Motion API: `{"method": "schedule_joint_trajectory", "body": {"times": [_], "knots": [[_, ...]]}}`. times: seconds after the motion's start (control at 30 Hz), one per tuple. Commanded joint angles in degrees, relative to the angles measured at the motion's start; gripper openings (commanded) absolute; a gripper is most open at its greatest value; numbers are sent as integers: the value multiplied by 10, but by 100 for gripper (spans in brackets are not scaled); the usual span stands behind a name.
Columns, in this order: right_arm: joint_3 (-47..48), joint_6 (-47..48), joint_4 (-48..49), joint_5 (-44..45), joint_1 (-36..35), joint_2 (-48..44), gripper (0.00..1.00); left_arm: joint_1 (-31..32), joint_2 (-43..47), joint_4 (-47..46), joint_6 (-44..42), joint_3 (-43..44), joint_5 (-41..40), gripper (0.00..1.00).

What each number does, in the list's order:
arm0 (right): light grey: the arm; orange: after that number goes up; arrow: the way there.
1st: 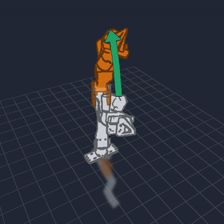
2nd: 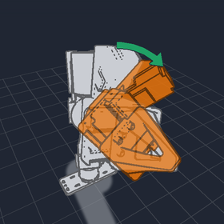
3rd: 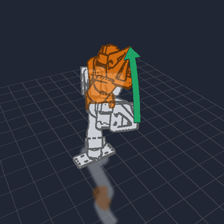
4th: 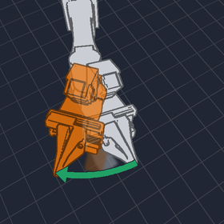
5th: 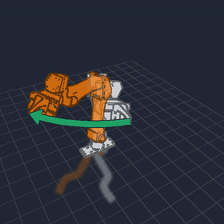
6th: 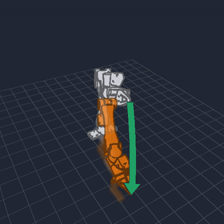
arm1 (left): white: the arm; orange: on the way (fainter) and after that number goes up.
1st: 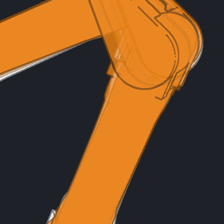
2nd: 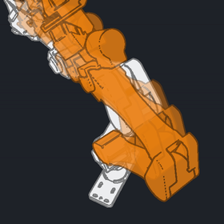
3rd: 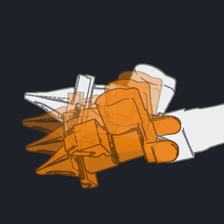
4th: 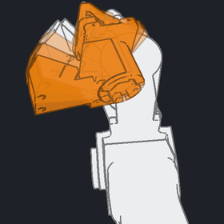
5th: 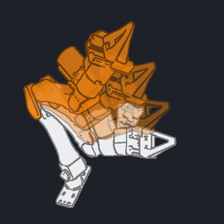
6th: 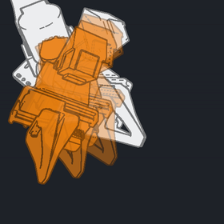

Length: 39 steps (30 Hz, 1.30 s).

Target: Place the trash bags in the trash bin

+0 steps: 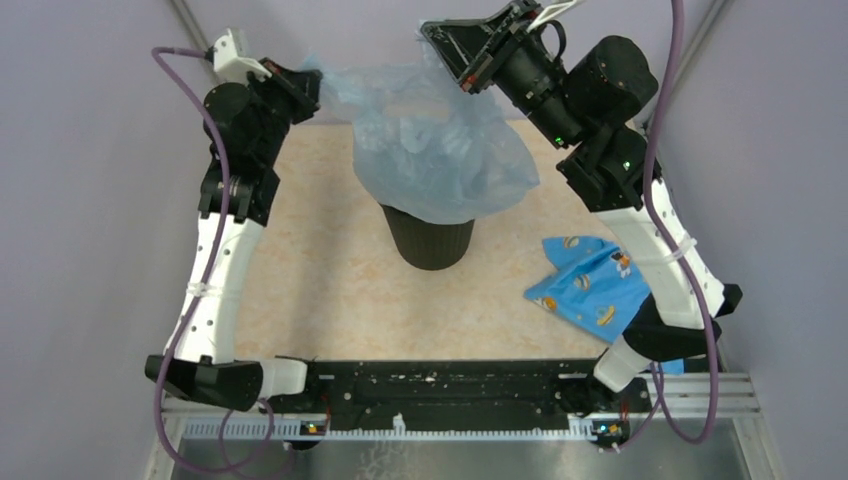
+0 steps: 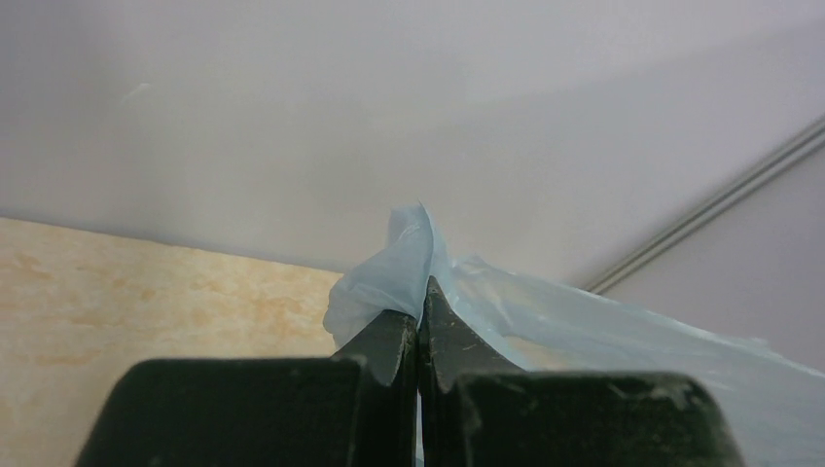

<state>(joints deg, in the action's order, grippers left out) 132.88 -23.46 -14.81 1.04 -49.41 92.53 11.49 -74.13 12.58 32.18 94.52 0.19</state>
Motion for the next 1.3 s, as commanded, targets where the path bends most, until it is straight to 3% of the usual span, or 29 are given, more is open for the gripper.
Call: {"method": "schedule_joint_trajectory", "body": {"times": [0.0, 0.17, 0.3, 0.47, 0.8, 1.03, 1.27], "knots": [[1, 8, 28, 1, -3, -19, 17, -52, -2, -78, 21, -23, 77, 0], [-42, 7, 4, 7, -3, -49, 63, -93, -8, -94, 54, -54, 130, 0], [-106, 6, -1, 25, -3, -90, 81, -96, -11, -97, 58, -70, 135, 0], [-165, 20, -45, 75, -3, -151, 88, -100, -10, -106, 60, -78, 148, 0], [-318, 34, -157, 210, 11, -261, 92, -103, -15, -151, 75, -101, 188, 0], [-470, -62, -105, -24, 194, -291, 90, -104, -28, -151, 76, -96, 211, 0], [-719, -249, 175, -268, 357, -351, 90, -111, -32, -147, 70, -90, 224, 0]]}}
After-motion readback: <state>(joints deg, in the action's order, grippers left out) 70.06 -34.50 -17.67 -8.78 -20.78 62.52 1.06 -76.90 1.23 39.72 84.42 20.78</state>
